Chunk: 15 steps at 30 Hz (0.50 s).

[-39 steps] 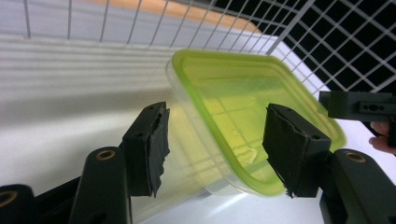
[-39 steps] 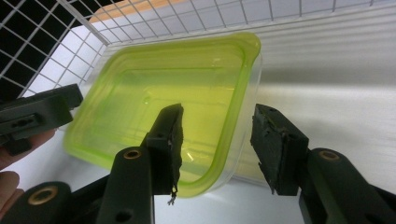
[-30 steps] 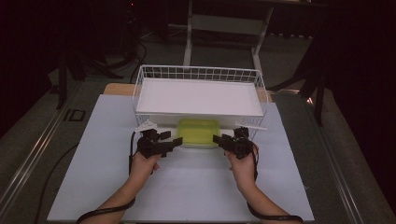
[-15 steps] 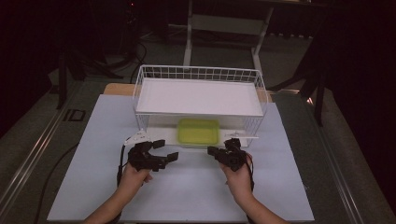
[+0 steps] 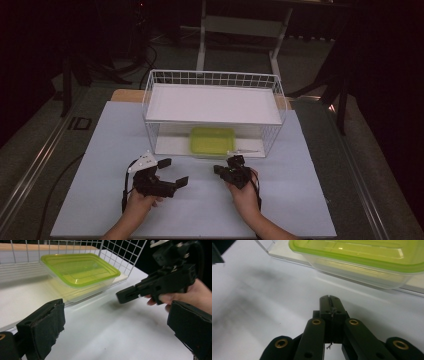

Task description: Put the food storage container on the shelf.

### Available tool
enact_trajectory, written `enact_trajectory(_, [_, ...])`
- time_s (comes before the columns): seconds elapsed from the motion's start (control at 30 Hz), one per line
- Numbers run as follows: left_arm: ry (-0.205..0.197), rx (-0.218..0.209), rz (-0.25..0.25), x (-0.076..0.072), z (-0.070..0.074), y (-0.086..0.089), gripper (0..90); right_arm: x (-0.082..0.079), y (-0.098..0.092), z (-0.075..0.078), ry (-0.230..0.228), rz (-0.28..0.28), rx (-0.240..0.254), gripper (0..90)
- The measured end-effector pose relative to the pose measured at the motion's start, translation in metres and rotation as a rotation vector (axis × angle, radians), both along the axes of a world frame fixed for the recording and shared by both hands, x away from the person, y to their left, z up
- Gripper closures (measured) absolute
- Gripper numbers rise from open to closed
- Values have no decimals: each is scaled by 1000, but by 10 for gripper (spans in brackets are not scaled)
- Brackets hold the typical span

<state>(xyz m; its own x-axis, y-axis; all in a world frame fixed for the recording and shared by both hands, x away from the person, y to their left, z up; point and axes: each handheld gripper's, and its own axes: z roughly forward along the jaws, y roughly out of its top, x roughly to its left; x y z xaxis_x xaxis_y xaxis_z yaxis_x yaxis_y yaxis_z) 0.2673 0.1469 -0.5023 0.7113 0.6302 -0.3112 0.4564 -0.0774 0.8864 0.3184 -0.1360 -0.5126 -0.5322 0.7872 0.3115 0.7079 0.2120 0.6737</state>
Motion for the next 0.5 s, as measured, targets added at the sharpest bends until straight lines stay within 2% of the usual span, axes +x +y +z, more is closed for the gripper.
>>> enact_trajectory(0.03, [0,0,0,0,0,0,24,2,2,-2,-2,-1,-4,900])
enact_trajectory(0.07, [-25,-1,10,-1,2,2,24,4,5,-3,-5,-3,-9,900])
enact_trajectory(0.17, [-56,2,31,-2,4,4,24,9,10,-6,-20,-6,-13,900])
enact_trajectory(0.3, [-52,14,20,-1,2,4,24,15,12,-7,-15,-22,-7,900])
enact_trajectory(0.5, [-49,29,10,0,-2,1,25,30,16,-9,-35,-50,-7,899])
